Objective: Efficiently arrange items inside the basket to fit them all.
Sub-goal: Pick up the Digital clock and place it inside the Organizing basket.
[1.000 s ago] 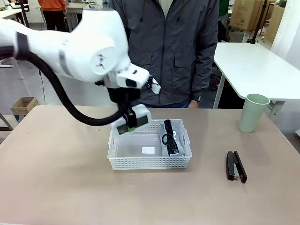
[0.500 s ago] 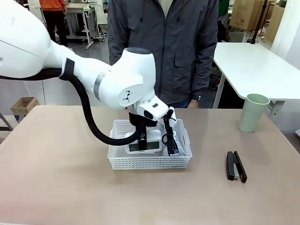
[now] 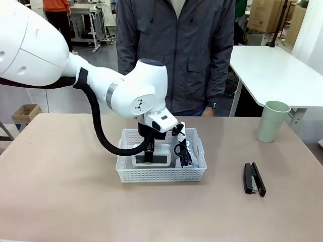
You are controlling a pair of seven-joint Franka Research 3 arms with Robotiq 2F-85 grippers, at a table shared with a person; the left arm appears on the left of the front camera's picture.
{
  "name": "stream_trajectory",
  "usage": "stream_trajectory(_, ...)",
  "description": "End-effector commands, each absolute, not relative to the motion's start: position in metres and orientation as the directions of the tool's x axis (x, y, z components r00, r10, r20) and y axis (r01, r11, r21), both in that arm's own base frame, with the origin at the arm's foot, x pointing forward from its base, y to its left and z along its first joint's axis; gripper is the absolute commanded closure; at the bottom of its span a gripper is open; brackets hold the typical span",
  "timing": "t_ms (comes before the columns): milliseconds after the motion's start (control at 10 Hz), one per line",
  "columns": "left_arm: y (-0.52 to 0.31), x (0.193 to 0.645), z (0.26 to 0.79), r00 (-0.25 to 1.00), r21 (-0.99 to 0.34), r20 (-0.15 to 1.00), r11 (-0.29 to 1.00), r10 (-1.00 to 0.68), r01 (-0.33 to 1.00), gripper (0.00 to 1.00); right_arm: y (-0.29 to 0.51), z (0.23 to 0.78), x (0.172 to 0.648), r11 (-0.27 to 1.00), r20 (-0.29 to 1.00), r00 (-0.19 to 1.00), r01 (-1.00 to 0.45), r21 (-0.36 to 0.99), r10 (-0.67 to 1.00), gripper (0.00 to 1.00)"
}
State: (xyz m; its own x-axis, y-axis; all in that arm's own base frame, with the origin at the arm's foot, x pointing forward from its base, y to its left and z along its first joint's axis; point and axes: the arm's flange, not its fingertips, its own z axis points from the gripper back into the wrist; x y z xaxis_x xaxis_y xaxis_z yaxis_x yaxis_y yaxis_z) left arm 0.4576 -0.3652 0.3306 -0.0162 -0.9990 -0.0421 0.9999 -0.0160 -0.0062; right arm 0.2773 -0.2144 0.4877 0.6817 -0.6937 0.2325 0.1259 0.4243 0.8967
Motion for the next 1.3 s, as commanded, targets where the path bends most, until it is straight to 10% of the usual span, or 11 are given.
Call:
stream_trajectory(0, -0.367, 0.459, 0.337, -0.036, -0.009, -0.07, -0.035, -0.997, 0.999, 0.49, -0.215, 0.487, 0.279, 0.416, 0.244, 0.674, 0.102, 0.904, -0.697, 0.0)
stream_trajectory(500, -0.367, 0.462, 0.337, -0.055, -0.06, -0.061, -0.052, -0.997, 0.997, 0.45, -0.215, 0.487, 0.279, 0.416, 0.244, 0.674, 0.102, 0.904, -0.697, 0.0)
stream_trajectory(600, -0.366, 0.463, 0.339, -0.064, -0.075, -0.05, -0.06, -0.997, 0.995, 0.0, -0.215, 0.487, 0.279, 0.416, 0.244, 0.674, 0.102, 0.904, -0.697, 0.0)
stream_trajectory(1200, -0.362, 0.459, 0.354, -0.036, -0.059, -0.012, -0.035, -0.999, 0.998, 0.0, -0.215, 0.487, 0.279, 0.416, 0.244, 0.674, 0.102, 0.904, -0.697, 0.0)
